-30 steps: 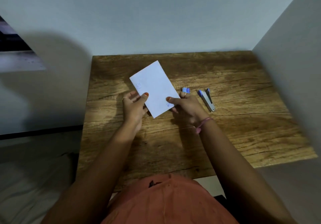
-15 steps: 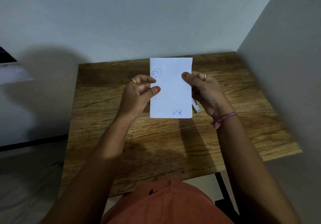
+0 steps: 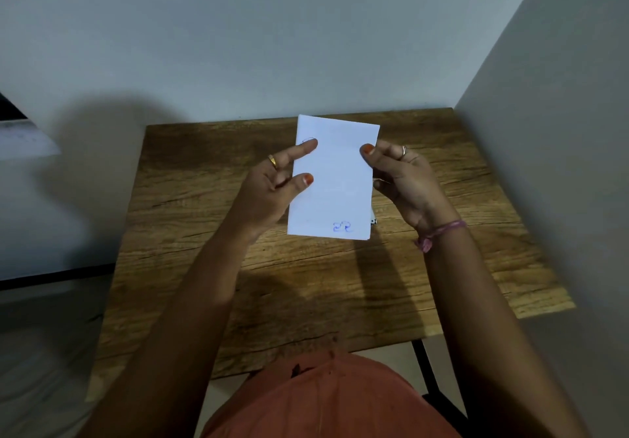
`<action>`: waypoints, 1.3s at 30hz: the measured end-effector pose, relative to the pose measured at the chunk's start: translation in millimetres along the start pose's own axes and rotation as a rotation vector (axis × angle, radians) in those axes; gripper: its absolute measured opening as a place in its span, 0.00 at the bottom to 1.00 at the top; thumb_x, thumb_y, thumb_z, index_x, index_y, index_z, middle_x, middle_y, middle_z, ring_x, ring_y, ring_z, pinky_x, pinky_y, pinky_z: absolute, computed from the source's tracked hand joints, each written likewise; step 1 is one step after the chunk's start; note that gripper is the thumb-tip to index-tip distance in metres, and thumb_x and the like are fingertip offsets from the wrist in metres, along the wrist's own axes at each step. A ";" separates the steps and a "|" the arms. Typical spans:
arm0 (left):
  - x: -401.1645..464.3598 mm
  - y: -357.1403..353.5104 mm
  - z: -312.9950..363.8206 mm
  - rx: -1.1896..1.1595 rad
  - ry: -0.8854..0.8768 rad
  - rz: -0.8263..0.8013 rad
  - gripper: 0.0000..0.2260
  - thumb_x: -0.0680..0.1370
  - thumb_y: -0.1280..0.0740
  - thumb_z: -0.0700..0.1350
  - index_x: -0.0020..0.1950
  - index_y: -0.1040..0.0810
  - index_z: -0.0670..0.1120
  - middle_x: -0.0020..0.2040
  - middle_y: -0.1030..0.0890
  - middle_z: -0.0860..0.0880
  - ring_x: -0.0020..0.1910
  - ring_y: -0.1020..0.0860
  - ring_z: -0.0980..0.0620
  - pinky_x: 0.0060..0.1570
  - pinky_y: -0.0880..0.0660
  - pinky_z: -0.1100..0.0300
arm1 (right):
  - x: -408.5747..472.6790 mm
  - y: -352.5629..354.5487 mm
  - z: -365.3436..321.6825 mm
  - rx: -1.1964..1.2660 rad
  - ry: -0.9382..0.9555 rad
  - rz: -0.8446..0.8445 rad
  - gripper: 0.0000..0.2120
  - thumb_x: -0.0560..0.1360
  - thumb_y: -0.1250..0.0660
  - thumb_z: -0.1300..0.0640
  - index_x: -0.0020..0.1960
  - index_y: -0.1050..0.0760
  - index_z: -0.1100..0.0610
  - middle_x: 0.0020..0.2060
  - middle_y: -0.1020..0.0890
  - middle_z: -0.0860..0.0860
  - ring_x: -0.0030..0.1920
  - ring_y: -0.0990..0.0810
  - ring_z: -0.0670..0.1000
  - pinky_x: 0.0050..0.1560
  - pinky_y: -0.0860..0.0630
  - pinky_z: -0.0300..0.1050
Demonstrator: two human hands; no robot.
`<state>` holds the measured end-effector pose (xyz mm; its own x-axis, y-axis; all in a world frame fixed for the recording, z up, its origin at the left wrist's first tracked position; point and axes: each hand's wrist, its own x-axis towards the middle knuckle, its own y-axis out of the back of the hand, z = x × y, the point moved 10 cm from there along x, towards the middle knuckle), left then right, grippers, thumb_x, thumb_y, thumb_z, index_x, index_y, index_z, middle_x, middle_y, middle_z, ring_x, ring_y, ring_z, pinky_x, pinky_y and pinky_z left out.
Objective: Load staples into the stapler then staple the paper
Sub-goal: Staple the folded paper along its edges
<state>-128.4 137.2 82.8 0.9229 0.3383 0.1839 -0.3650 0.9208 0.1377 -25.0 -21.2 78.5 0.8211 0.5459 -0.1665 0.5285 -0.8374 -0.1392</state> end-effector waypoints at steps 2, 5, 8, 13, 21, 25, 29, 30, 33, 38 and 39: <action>1.4 -1.5 -1.4 -0.018 0.026 -0.010 0.20 0.77 0.34 0.37 0.64 0.25 0.59 0.27 0.46 0.57 0.28 0.44 0.58 0.49 0.32 0.67 | 0.1 3.4 -1.7 -0.010 -0.007 -0.003 0.03 0.74 0.31 0.57 0.45 0.18 0.52 0.40 0.15 0.47 0.36 0.24 0.44 0.32 0.33 0.34; 3.2 -7.7 0.8 -0.107 0.025 -0.086 0.20 0.78 0.35 0.36 0.66 0.26 0.54 0.28 0.39 0.63 0.31 0.31 0.62 0.54 0.28 0.67 | 1.5 8.1 -4.0 -0.012 -0.003 0.005 0.04 0.74 0.30 0.60 0.47 0.18 0.54 0.39 0.16 0.49 0.34 0.25 0.45 0.28 0.31 0.33; 8.3 -10.3 3.6 -0.338 0.009 -0.089 0.22 0.75 0.34 0.34 0.67 0.27 0.52 0.55 0.17 0.51 0.54 0.20 0.59 0.50 0.24 0.63 | 4.0 17.4 -7.6 0.055 0.022 0.076 0.05 0.73 0.30 0.62 0.48 0.20 0.55 0.37 0.18 0.49 0.30 0.27 0.44 0.27 0.30 0.33; -2.1 -5.1 -23.9 -0.609 0.111 0.348 0.17 0.70 0.30 0.37 0.57 0.21 0.51 0.58 0.18 0.51 0.58 0.21 0.48 0.51 0.24 0.44 | 7.7 35.4 -6.2 0.304 0.045 0.200 0.05 0.74 0.31 0.63 0.46 0.22 0.55 0.37 0.18 0.47 0.34 0.24 0.43 0.34 0.23 0.35; -6.6 -51.1 -27.5 -0.591 0.193 0.344 0.17 0.76 0.33 0.33 0.53 0.18 0.55 0.63 0.22 0.50 0.59 0.21 0.51 0.47 0.20 0.56 | 12.7 25.7 4.8 0.402 0.032 0.172 0.02 0.76 0.35 0.66 0.47 0.26 0.60 0.40 0.20 0.52 0.36 0.22 0.48 0.41 0.19 0.41; -4.9 -50.1 -26.8 -0.501 0.222 0.340 0.17 0.76 0.33 0.33 0.53 0.19 0.55 0.60 0.22 0.53 0.55 0.19 0.57 0.43 0.20 0.61 | 15.0 36.7 -0.1 0.352 0.030 0.197 0.05 0.75 0.31 0.61 0.51 0.22 0.58 0.44 0.17 0.51 0.43 0.20 0.48 0.38 0.20 0.38; -4.9 -45.8 -28.0 -0.450 0.239 0.336 0.18 0.75 0.32 0.33 0.53 0.19 0.56 0.61 0.23 0.53 0.54 0.20 0.57 0.43 0.20 0.61 | 17.5 50.4 -8.6 0.315 0.045 0.215 0.07 0.74 0.30 0.61 0.51 0.20 0.58 0.46 0.16 0.51 0.45 0.19 0.47 0.38 0.21 0.36; -4.2 -44.3 -27.6 -0.428 0.238 0.332 0.18 0.75 0.32 0.33 0.53 0.19 0.56 0.63 0.24 0.53 0.55 0.20 0.56 0.44 0.20 0.60 | 18.0 52.1 -8.3 0.316 0.039 0.213 0.07 0.74 0.30 0.62 0.52 0.20 0.59 0.46 0.16 0.51 0.46 0.19 0.46 0.39 0.20 0.37; -2.1 -43.9 -28.7 -0.405 0.252 0.326 0.17 0.74 0.30 0.34 0.51 0.17 0.56 0.61 0.24 0.56 0.53 0.20 0.59 0.43 0.19 0.60 | 18.8 55.3 -3.4 0.356 0.013 0.200 0.08 0.74 0.31 0.64 0.53 0.21 0.61 0.46 0.16 0.51 0.47 0.18 0.46 0.41 0.19 0.37; -4.7 -35.7 -37.1 -0.369 0.303 0.399 0.12 0.71 0.26 0.39 0.50 0.16 0.54 0.54 0.23 0.61 0.51 0.19 0.56 0.40 0.19 0.58 | 23.4 55.2 8.5 0.361 -0.039 0.166 0.12 0.73 0.30 0.65 0.56 0.22 0.63 0.51 0.16 0.55 0.50 0.18 0.49 0.44 0.19 0.36; -5.0 -33.7 -37.1 -0.354 0.304 0.410 0.12 0.70 0.25 0.39 0.50 0.16 0.54 0.54 0.23 0.61 0.51 0.19 0.56 0.40 0.19 0.58 | 25.0 55.8 11.6 0.350 -0.046 0.165 0.12 0.73 0.30 0.65 0.55 0.22 0.64 0.51 0.16 0.55 0.50 0.18 0.49 0.43 0.19 0.36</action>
<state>-116.2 111.7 41.1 0.7292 0.6700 -0.1391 -0.6821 0.6953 -0.2265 22.5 -54.0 55.3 0.8745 0.4115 -0.2567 0.2778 -0.8588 -0.4304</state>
